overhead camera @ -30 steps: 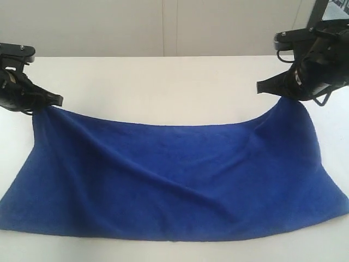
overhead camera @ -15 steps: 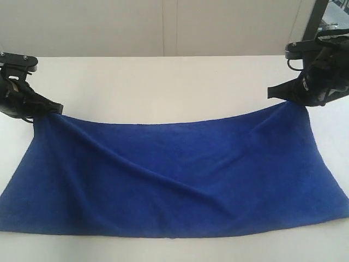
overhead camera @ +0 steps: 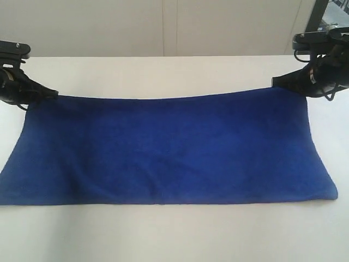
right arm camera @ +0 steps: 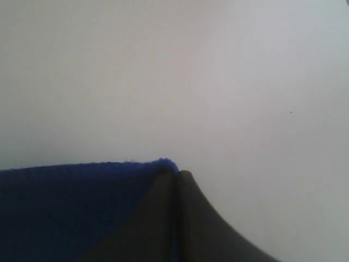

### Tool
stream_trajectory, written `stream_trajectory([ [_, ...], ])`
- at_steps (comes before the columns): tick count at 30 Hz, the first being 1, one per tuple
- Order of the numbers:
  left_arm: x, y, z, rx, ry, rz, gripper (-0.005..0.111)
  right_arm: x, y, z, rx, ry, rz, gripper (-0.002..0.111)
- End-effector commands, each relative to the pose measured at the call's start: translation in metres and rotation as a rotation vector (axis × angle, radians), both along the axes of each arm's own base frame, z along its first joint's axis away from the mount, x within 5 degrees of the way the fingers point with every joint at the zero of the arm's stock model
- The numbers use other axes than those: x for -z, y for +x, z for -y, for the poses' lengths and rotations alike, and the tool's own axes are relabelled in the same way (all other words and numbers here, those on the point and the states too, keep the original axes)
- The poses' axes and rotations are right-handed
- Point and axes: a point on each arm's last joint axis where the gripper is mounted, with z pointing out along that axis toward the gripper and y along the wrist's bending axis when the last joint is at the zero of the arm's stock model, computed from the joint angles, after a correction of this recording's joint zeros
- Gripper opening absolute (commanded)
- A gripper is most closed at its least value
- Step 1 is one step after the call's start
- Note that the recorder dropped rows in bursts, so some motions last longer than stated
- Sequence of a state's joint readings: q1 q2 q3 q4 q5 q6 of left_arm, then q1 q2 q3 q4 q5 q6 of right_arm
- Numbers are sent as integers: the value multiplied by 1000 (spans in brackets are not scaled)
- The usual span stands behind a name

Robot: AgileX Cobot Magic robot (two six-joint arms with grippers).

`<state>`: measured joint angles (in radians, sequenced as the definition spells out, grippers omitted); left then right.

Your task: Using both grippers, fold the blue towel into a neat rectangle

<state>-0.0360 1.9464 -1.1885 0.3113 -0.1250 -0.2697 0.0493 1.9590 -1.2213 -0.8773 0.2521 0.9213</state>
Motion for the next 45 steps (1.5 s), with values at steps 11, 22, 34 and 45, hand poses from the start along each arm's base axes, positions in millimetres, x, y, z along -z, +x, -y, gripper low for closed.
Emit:
stream_trajectory([
  [11,20,8,1,18,-8,24,16,37,12,3,-6,-6,-66,10],
  [22,-15,2,-1,67,72,54,59,-16,14,15,174,-26,3,49],
  [34,-25,-33,-3,-69,-26,-286,2,-17,24,-7,-33,95,-248,0],
  [45,5,-45,8,20,-89,-528,0,18,56,10,-2,98,-303,0],
])
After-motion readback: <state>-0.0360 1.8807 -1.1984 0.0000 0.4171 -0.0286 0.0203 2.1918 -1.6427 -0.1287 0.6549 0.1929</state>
